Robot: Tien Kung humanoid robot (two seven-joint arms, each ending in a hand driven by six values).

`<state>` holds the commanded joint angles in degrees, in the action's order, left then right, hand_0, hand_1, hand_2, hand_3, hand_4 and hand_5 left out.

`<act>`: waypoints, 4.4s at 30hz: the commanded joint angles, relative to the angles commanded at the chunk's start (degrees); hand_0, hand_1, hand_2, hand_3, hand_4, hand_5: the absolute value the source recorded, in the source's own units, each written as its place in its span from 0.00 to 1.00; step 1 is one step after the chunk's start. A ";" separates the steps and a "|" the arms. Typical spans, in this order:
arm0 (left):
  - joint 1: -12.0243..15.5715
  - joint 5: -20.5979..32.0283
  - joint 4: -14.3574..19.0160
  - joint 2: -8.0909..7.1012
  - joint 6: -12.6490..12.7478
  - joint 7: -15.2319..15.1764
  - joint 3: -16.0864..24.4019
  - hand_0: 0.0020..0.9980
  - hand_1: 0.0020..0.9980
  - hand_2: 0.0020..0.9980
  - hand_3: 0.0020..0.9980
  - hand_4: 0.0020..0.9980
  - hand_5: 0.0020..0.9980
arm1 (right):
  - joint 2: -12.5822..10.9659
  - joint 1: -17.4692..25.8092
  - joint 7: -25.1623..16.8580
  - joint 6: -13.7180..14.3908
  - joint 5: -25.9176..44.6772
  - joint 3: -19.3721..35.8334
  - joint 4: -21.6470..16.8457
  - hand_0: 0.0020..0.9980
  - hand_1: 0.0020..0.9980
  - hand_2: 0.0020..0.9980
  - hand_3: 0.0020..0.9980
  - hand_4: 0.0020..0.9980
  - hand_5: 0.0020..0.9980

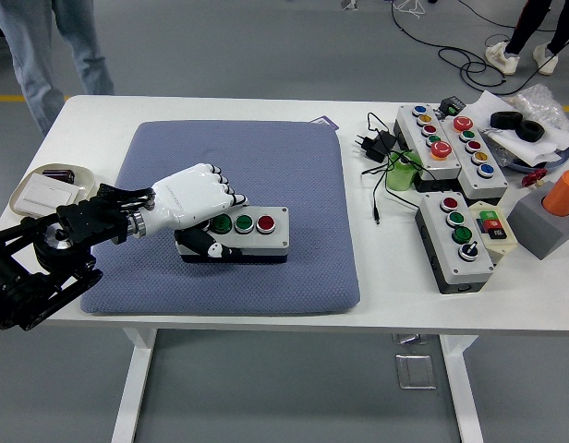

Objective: Pick up the button,place it on the desk,press the button,press the button

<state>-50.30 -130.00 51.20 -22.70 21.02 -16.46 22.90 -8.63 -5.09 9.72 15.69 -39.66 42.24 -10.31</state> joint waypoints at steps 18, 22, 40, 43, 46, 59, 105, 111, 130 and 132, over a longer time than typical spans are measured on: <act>0.16 0.00 0.38 -0.47 -4.11 -0.56 2.15 0.62 0.74 0.85 0.90 0.86 0.22 | -0.05 -0.28 -0.10 -0.11 -0.31 0.26 0.00 0.63 0.48 0.54 0.58 0.27 0.02; 0.29 0.00 0.82 -0.56 -5.25 -0.51 3.12 0.67 0.78 0.91 0.92 0.89 0.26 | -0.03 -0.37 -0.11 -0.10 -0.36 0.36 0.00 0.63 0.48 0.54 0.58 0.27 0.02; 10.85 0.00 23.95 -3.91 -9.63 6.17 26.23 0.48 0.30 0.32 0.92 0.55 0.00 | -0.02 -0.22 -0.23 -0.02 -0.08 0.59 0.00 0.63 0.48 0.54 0.58 0.27 0.02; 12.10 0.00 27.37 -4.12 -12.23 8.15 28.00 0.48 0.30 0.32 0.92 0.55 0.00 | 0.01 -0.21 -0.19 -0.03 -0.16 0.64 0.00 0.63 0.48 0.54 0.58 0.27 0.02; 13.40 0.00 31.32 -4.68 -17.17 9.83 29.55 0.28 0.11 0.14 0.88 0.51 0.00 | 0.04 -0.23 -0.16 -0.07 -0.10 0.60 0.00 0.63 0.48 0.54 0.58 0.27 0.02; 14.26 0.00 40.05 -5.27 -47.00 18.86 30.43 0.20 0.08 0.11 0.86 0.49 0.00 | 0.05 -0.16 -0.18 -0.06 -0.11 0.59 0.00 0.63 0.48 0.54 0.58 0.27 0.02; 11.44 0.00 34.53 -2.51 -55.81 20.87 24.34 0.17 0.08 0.09 0.87 0.48 0.00 | -0.12 -0.20 0.01 0.00 -1.24 1.32 0.00 0.63 0.48 0.54 0.58 0.28 0.03; 11.62 0.00 35.43 -2.49 -53.48 20.60 25.42 0.18 0.08 0.10 0.87 0.48 0.00 | -0.15 -0.19 -0.01 -0.02 -1.23 1.30 0.00 0.63 0.48 0.54 0.58 0.28 0.02; 9.40 0.00 35.28 0.75 -51.65 20.37 23.69 0.17 0.08 0.09 0.88 0.47 0.00 | -0.14 -0.37 0.04 -0.08 -1.40 1.28 0.00 0.63 0.48 0.54 0.58 0.28 0.03; 9.21 0.00 34.54 0.98 -51.60 20.34 23.43 0.17 0.08 0.09 0.88 0.47 0.00 | -0.15 -0.37 0.02 -0.07 -1.35 1.27 0.00 0.63 0.48 0.54 0.58 0.28 0.03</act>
<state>-41.09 -130.00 85.74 -21.71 -30.58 3.88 46.33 -8.78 -5.46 9.75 15.63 -41.01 43.51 -10.31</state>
